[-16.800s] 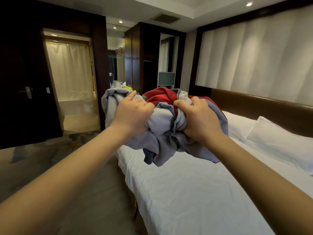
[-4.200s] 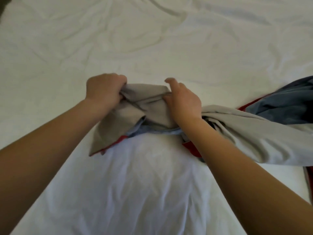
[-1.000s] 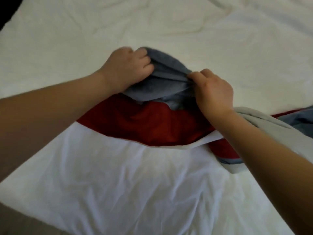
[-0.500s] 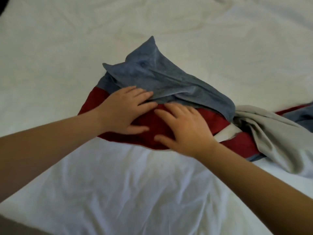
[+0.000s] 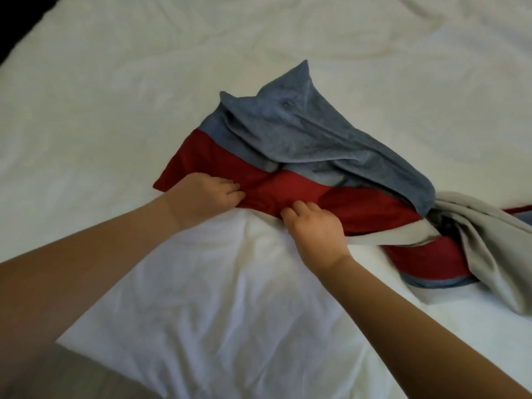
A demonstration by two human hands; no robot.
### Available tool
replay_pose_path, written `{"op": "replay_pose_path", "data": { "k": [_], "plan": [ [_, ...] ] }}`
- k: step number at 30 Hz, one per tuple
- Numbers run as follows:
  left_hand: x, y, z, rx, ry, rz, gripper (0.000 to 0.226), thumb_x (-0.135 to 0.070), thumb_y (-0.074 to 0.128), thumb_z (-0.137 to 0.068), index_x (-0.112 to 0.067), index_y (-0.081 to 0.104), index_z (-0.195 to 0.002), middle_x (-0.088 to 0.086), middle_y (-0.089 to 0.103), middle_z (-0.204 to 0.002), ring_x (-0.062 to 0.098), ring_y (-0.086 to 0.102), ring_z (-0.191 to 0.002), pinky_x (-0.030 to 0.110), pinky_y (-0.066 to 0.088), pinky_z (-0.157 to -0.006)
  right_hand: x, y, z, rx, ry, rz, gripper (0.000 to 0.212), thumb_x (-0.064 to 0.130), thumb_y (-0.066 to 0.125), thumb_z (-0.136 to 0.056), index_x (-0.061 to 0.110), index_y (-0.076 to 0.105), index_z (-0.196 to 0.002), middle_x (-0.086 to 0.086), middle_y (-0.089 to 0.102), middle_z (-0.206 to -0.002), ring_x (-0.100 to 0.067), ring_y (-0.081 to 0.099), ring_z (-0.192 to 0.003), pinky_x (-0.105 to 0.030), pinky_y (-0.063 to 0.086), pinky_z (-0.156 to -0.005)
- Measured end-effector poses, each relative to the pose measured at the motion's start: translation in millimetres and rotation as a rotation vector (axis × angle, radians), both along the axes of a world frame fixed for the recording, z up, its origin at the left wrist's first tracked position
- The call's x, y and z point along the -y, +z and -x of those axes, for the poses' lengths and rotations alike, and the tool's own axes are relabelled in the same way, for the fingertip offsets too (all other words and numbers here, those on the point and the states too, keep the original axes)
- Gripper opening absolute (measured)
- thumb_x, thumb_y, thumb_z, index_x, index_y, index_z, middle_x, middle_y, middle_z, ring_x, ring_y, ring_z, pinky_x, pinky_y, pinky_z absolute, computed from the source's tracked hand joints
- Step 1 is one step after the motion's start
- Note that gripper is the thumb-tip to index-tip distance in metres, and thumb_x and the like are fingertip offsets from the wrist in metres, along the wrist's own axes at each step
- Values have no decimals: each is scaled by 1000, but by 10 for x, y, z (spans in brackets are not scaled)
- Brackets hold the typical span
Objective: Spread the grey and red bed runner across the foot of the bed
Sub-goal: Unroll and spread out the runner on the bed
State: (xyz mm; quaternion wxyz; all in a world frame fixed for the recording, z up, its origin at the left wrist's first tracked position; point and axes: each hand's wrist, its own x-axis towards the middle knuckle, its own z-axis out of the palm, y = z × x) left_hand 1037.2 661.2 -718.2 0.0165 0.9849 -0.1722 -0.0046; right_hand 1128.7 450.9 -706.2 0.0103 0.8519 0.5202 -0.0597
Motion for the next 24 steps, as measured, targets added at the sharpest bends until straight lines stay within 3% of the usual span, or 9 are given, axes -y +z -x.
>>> {"op": "replay_pose_path", "data": {
  "k": [4,7,11,13,16,20,24],
  "plan": [
    [-322,99,227,-43,74,-31,30,2,50,-78,-2,74,-94,13,71,-72,27,66,-52,30,50,-38,-307,59,84,-85,-59,-129,34,-6,81,-35,8,65,-61,-7,56,-57,-26,54,-46,-22,31,-38],
    [-488,159,305,-80,114,-59,28,3,53,-75,1,74,-94,16,71,-74,30,67,-54,33,52,-39,-455,93,194,-94,-64,-201,29,-1,80,-37,11,62,-56,-5,55,-54,-24,53,-43,-21,29,-38],
    [-376,149,226,-197,260,-105,34,14,78,-54,3,73,-85,19,70,-71,33,66,-54,36,51,-38,-368,51,243,-125,-77,-205,29,1,81,-40,14,63,-60,-1,57,-57,-20,54,-49,-23,27,-43],
    [-196,105,168,-225,327,-103,22,2,69,-66,1,72,-88,17,67,-71,34,64,-56,37,49,-39,-184,31,187,-159,-74,-260,23,3,76,-56,14,68,-75,-3,61,-68,-24,57,-62,-26,32,-50],
    [216,100,66,-185,271,-24,50,-26,43,-71,-4,67,-109,13,68,-91,33,66,-73,36,52,-51,312,85,-7,-191,-134,-374,27,8,66,-76,12,69,-102,-8,65,-94,-30,60,-86,-37,45,-68],
    [1023,168,-169,-44,189,125,52,-33,57,-74,-10,63,-120,10,65,-111,28,64,-92,36,53,-68,1270,142,-421,-10,-293,-417,33,13,70,-78,12,68,-111,-14,64,-109,-33,60,-100,-40,43,-81],
    [1882,232,-696,31,146,192,54,-37,70,-74,-11,61,-121,11,63,-115,28,63,-92,37,53,-68,2030,198,-806,71,-449,-213,47,42,62,-84,17,58,-123,-12,56,-121,-32,51,-109,-43,36,-90]
  ]
}}
